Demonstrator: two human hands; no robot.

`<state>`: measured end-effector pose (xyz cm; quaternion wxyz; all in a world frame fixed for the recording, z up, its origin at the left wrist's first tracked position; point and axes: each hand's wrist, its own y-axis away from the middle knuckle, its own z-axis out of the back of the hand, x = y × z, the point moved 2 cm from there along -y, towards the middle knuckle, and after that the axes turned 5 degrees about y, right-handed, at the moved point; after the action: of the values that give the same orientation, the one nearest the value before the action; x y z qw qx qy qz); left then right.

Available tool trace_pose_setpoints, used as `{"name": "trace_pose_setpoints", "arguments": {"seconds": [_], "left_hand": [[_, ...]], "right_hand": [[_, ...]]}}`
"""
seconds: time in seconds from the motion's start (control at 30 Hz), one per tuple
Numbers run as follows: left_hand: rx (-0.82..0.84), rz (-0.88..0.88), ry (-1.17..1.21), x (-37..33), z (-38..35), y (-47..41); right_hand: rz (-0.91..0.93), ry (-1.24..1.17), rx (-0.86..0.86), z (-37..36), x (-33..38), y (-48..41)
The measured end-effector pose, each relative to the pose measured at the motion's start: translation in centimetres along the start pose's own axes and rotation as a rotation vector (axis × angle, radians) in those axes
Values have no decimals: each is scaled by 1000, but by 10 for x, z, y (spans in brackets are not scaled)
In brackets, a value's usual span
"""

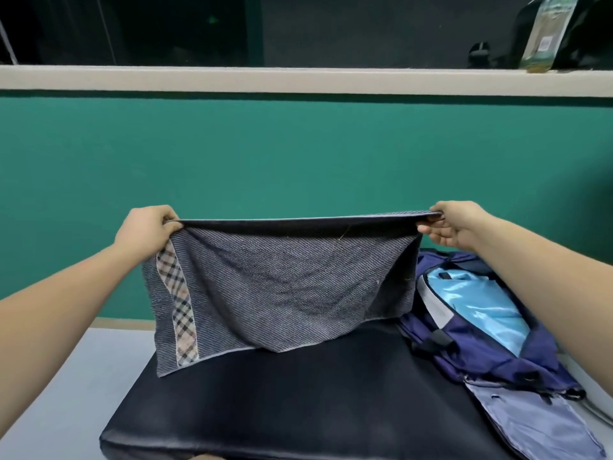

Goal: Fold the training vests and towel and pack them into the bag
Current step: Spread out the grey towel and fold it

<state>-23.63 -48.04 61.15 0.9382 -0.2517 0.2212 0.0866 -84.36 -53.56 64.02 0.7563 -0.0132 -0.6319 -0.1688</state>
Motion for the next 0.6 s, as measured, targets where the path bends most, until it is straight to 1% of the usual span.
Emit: {"name": "trace_pose_setpoints", "arguments": {"seconds": [0.17, 0.27, 0.37, 0.43, 0.5, 0.6], "left_hand": [[-50, -13, -10, -4, -10, -46], [-105, -61, -19, -12, -5, -70], [-190, -115, -8, -18, 5, -79], [-216, -138, -4, -19, 9, -72], [-191, -140, 5, -18, 7, -56], [-106, -116, 27, -4, -6, -15]], "right_hand": [[-1, -43, 31, -24, 7, -47], [42, -78, 27, -31, 19, -75], [94, -132, 22, -35, 29, -89], [101, -170, 9, -35, 26, -90], [90, -217, -3, -34, 14, -84], [47, -241, -8, -30, -24, -61]]}}
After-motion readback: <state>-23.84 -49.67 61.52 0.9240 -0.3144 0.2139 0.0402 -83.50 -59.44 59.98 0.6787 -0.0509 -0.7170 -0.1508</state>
